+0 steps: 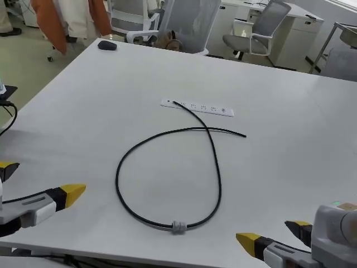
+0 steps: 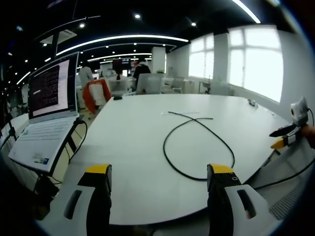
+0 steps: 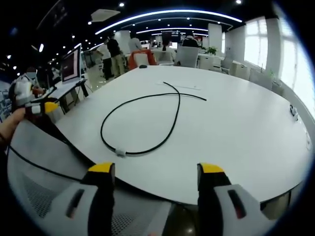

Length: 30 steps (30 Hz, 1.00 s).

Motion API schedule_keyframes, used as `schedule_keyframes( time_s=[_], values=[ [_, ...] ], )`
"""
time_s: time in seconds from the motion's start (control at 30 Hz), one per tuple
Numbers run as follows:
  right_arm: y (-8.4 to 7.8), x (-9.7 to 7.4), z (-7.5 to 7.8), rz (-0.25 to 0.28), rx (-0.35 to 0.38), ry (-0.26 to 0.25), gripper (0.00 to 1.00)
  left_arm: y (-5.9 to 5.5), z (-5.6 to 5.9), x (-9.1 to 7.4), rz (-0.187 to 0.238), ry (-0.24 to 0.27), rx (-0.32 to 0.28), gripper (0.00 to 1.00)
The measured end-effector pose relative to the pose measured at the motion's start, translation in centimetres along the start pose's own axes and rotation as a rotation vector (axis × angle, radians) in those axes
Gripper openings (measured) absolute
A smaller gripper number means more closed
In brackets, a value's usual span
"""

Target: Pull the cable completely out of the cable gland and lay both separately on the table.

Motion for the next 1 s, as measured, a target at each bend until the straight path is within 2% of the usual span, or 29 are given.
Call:
schedule_keyframes(
  time_s=[0.6, 0.7, 0.8, 0.93, 1.0],
  values=[
    [0.0, 0.0, -0.1, 0.000, 0.008, 0.009, 0.70, 0.0, 0.1, 0.0, -0.009, -0.007, 0.020, 0.80],
    [-0.1, 0.1, 0.0, -0.001, 0.010, 0.010, 0.70, 0.1, 0.5, 0.0, -0.031, -0.028, 0.051, 0.80],
    [-0.2, 0.1, 0.0, -0.007, 0.009, 0.010, 0.70, 0.6, 0.8, -0.1, -0.033, -0.044, 0.100, 0.80],
    [-0.3, 0.2, -0.1, -0.015, 0.008, 0.014, 0.69, 1.7, 1.7, -0.1, -0.043, -0.099, 0.190, 0.79],
    [-0.4, 0.2, -0.1, -0.025, 0.006, 0.015, 0.68, 2.4, 2.1, 0.0, -0.036, -0.113, 0.214, 0.79]
  ],
)
Point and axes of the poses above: the centre of the closed fingertips' face, and the gripper's own axes: x roughly forward along the fingers, z roughly to its right, y roughly out of its top, the point moved 5 cm from there along -x, roughly backward along the fingers, and after that the axes turned 12 degrees about x, right-handed, at the moved point
